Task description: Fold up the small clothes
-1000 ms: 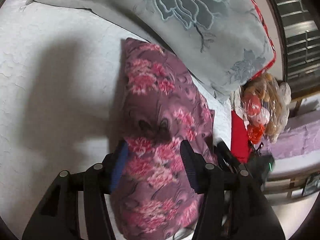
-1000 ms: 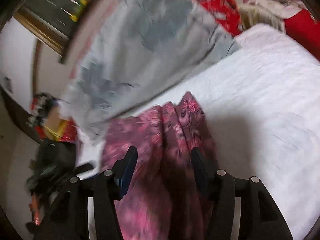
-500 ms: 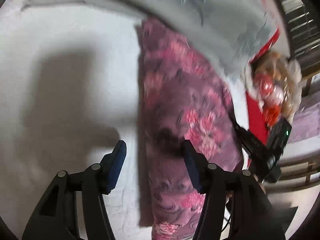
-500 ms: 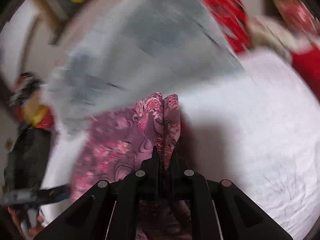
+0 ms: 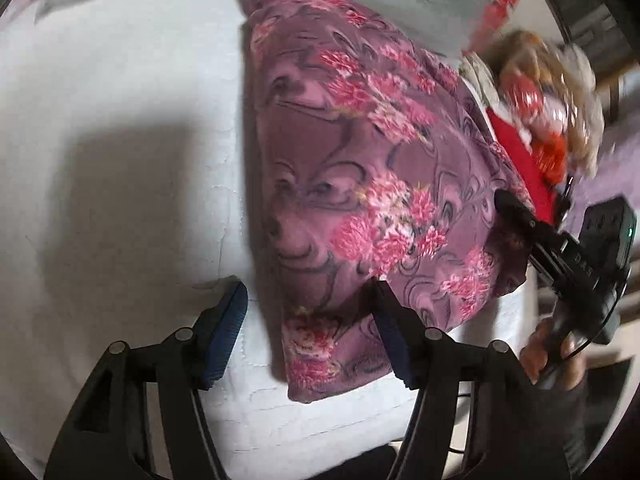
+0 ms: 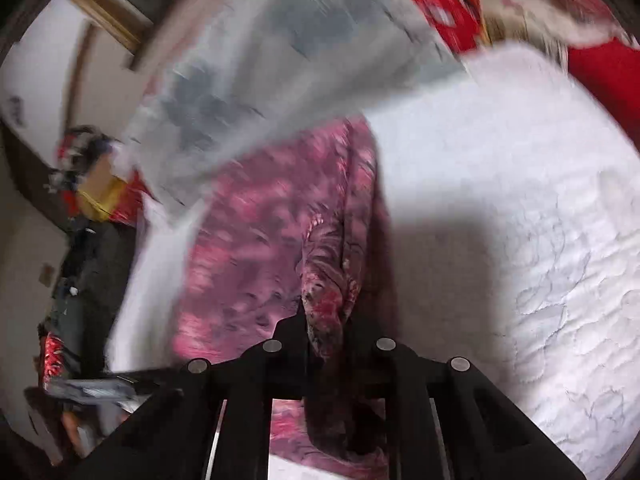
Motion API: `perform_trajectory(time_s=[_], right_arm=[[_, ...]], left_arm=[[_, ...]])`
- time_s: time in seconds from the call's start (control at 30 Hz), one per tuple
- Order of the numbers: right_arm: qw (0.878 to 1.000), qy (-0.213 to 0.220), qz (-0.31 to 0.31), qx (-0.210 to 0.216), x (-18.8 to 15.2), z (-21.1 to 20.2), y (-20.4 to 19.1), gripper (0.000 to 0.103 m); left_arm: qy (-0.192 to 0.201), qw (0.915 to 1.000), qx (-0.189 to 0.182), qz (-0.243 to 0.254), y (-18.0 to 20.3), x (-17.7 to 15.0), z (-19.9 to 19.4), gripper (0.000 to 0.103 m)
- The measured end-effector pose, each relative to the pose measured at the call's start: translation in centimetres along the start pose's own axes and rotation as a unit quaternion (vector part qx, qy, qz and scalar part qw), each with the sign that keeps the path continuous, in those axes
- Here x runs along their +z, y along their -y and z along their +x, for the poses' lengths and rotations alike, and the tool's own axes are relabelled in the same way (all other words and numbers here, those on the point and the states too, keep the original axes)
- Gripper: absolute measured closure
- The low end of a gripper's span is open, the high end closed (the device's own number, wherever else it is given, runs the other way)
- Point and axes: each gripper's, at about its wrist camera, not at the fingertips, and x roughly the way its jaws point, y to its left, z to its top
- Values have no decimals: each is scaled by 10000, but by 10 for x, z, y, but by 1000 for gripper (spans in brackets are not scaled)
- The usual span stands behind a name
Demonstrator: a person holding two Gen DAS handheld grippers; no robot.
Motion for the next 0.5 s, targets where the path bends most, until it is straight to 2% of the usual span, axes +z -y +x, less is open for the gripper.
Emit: perform_trajectory(time_s=[0.03, 0.1, 0.13, 0.17, 0.2, 0.27, 0.3, 0.33, 0.37, 0.4, 0.43, 0.5], right_arm=[[10000, 28, 49, -38, -3, 0, 1, 89], [9971, -485, 116, -579, -13, 16, 13, 83], [9969, -511, 215, -564, -14, 13, 18, 80], [9974, -422, 378, -450, -12, 3, 19, 75], [9975, -338, 484, -381, -10, -6, 19, 74], [9985, -225, 485, -116, -14, -24, 17, 62], [9988, -174, 441, -120, -20, -30, 17, 62], [9989, -170, 391, -177, -26, -32, 19, 68], [9985, -235, 289, -397, -34, -30, 22, 85], [9970, -309, 207, -672, -40, -23, 22, 92], [9957, -368, 154, -834, -46, -19, 24, 91], [9958, -288, 218, -847, -43, -16, 22, 90]], left_arm=[[-59, 10000, 20, -12, 1, 1, -1, 39], [-190, 9997, -33, -123, 1, 3, -9, 41], [-167, 9997, -112, -151, 0, 2, -14, 41], [-156, 9993, 67, -332, -1, 0, -21, 41], [-104, 9994, 64, -335, -2, -2, -25, 41], [-78, 9993, 84, -354, -3, -5, -26, 41], [-118, 9991, 169, -376, -3, -6, -21, 41], [-191, 9985, 330, -389, -3, -8, -12, 41], [-238, 9981, 409, -384, -4, -10, -6, 41], [-233, 9979, 479, -362, -4, -12, -2, 41], [-184, 9979, 515, -340, -2, -13, -4, 41], [-117, 9975, 636, -300, 5, -12, -9, 41]])
